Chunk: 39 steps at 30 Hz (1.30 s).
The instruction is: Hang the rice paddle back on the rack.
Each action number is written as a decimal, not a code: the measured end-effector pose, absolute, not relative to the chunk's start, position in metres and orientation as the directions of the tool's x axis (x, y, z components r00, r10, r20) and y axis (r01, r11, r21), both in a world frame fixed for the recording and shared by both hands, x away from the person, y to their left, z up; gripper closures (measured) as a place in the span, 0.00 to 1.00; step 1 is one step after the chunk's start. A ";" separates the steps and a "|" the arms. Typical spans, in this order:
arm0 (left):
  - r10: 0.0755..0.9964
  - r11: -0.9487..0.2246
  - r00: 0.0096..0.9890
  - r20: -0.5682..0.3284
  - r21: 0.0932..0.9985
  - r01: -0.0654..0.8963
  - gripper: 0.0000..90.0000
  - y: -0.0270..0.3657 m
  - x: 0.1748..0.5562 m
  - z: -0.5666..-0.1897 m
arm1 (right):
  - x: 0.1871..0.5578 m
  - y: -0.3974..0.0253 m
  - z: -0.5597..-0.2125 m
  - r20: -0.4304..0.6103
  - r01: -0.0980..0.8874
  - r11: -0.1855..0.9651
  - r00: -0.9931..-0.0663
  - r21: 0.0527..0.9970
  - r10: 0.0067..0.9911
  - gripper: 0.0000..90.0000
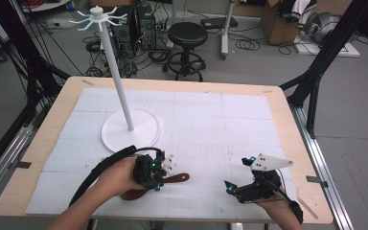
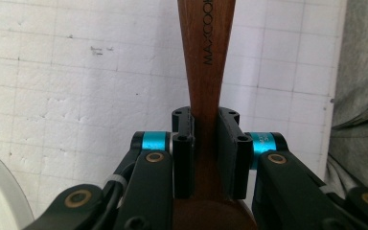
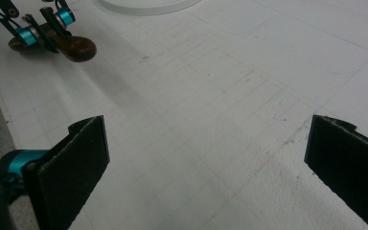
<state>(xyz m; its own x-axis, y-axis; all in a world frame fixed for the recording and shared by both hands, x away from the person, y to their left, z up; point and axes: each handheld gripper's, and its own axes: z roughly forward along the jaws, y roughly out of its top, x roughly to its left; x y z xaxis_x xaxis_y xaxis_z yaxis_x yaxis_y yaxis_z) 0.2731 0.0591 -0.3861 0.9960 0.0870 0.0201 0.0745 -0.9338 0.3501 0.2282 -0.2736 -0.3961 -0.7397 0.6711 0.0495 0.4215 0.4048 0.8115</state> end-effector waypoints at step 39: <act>0.229 -0.761 0.973 -0.011 0.621 0.186 0.86 0.120 0.282 -0.345 | 0.228 -0.274 -0.397 0.050 0.423 0.405 -0.739 0.811 0.672 0.01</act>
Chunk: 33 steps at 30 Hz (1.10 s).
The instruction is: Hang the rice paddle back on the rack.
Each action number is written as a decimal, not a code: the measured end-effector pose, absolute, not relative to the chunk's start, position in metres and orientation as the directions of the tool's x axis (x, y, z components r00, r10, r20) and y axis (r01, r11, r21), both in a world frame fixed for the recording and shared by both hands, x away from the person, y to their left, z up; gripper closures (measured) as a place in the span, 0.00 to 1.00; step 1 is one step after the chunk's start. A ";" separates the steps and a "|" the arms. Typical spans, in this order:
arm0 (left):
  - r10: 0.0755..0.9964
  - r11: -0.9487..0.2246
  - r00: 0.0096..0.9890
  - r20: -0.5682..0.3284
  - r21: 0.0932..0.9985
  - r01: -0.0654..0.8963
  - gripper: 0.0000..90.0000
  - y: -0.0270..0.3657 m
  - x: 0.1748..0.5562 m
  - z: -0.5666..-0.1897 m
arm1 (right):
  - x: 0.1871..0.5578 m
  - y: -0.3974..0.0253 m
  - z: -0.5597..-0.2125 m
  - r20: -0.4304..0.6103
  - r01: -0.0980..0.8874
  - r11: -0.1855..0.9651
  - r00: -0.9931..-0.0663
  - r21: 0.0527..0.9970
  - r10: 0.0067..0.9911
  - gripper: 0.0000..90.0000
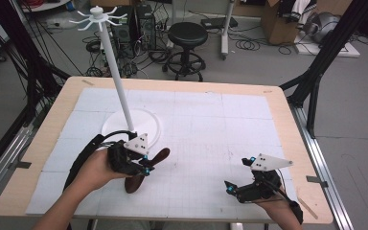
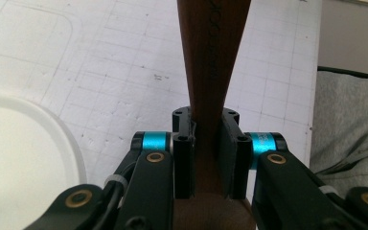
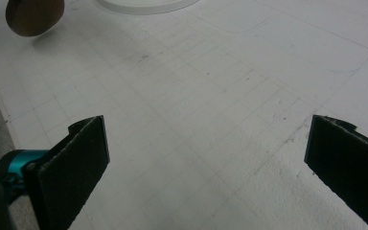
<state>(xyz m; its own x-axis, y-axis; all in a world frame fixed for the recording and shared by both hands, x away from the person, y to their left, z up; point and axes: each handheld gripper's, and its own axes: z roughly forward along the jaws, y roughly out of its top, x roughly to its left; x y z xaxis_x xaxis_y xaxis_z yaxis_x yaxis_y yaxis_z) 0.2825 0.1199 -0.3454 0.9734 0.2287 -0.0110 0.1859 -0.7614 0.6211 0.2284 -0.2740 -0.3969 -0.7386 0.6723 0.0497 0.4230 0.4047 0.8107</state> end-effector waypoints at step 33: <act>0.392 -0.571 0.918 -0.063 0.765 0.297 0.86 0.199 0.298 -0.299 | 0.229 -0.273 -0.397 0.046 0.420 0.413 -0.744 0.808 0.667 0.01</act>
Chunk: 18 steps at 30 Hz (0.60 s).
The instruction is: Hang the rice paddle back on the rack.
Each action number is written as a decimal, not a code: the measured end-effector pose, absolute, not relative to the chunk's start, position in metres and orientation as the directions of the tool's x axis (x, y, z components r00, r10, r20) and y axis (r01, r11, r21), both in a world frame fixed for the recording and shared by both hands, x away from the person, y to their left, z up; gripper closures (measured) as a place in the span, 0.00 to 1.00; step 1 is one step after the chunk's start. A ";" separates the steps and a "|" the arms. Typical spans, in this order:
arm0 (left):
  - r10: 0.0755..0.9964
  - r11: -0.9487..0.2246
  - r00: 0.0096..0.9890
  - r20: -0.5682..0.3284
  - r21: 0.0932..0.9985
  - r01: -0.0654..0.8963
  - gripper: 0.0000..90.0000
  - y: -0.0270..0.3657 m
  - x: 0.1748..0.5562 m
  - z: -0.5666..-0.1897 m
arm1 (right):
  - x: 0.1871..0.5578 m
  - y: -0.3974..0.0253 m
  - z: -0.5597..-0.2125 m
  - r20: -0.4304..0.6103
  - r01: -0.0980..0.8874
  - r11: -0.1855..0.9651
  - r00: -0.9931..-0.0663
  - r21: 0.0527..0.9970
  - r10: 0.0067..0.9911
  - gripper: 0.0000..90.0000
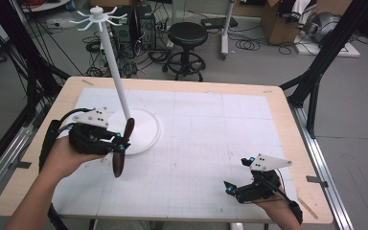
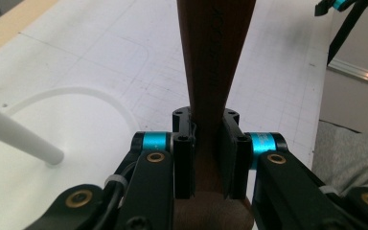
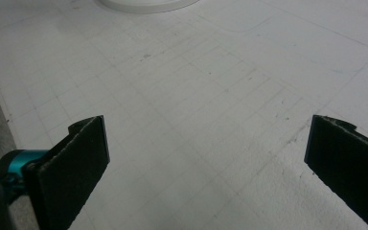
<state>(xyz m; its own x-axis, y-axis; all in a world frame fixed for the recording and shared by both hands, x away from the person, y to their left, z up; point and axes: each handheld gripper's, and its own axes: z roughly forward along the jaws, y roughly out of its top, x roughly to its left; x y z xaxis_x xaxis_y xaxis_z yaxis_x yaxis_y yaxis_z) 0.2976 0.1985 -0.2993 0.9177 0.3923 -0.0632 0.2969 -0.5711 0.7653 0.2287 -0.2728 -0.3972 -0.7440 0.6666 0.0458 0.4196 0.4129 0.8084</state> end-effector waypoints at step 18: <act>0.477 -0.470 0.875 -0.081 0.818 0.332 0.86 0.232 0.303 -0.274 | 0.228 -0.274 -0.396 0.053 0.426 0.405 -0.739 0.809 0.672 0.01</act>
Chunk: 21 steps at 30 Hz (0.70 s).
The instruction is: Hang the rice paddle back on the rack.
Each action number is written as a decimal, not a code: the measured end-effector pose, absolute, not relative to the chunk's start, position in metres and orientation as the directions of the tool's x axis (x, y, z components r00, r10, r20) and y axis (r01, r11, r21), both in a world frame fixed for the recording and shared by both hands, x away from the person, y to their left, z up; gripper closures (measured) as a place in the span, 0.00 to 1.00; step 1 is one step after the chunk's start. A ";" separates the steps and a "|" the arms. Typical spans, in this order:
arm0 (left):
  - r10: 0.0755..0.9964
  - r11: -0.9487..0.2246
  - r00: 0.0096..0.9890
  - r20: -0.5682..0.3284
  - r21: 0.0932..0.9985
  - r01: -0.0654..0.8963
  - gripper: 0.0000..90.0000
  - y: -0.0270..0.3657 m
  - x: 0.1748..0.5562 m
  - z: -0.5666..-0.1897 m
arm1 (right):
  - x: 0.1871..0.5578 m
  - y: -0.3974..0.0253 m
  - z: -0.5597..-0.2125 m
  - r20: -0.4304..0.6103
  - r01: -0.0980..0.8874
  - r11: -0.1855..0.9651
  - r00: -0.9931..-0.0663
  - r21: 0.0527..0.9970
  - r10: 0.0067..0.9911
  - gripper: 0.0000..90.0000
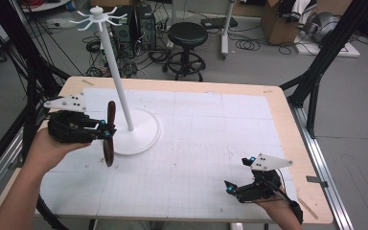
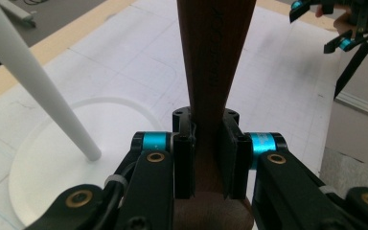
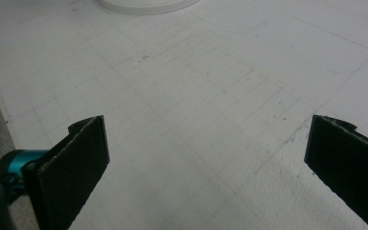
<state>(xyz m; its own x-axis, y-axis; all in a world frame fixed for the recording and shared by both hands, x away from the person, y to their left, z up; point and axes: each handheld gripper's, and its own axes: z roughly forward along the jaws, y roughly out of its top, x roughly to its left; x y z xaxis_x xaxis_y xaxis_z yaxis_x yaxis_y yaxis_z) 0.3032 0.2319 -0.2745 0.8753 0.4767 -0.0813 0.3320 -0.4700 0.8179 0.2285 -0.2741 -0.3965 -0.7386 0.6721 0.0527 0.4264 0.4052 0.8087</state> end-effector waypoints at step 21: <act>0.539 -0.386 0.835 -0.109 0.849 0.360 0.86 0.262 0.309 -0.242 | 0.229 -0.274 -0.397 0.053 0.426 0.405 -0.739 0.809 0.672 0.01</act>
